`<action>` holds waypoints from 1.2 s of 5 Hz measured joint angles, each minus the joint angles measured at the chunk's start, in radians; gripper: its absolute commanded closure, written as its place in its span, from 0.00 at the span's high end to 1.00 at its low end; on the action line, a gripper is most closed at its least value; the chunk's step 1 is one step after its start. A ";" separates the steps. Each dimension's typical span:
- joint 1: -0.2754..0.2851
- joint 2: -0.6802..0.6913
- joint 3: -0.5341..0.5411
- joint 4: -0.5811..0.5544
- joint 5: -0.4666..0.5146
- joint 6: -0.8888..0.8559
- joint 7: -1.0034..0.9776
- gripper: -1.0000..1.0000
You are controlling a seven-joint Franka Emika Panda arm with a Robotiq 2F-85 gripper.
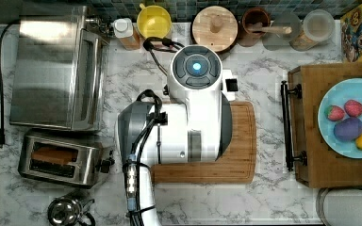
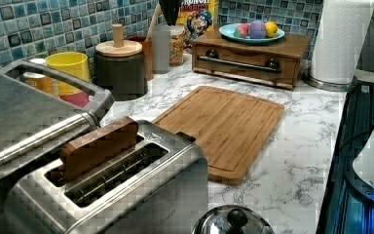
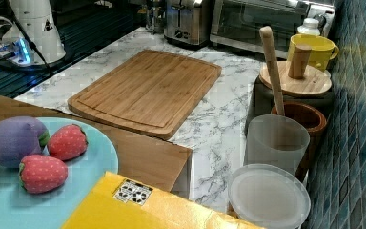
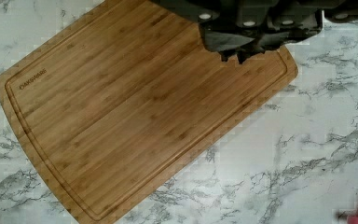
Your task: Turn on the toaster.
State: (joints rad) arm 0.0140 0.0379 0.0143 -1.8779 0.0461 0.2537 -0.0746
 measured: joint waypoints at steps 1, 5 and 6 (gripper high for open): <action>-0.001 0.001 0.000 -0.003 0.000 0.015 0.000 0.00; 0.008 0.000 0.062 -0.142 0.077 0.137 -0.171 0.00; 0.015 0.000 0.093 -0.206 0.111 0.137 -0.218 0.00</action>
State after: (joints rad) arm 0.0294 0.0381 0.1071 -2.0840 0.1569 0.3911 -0.2927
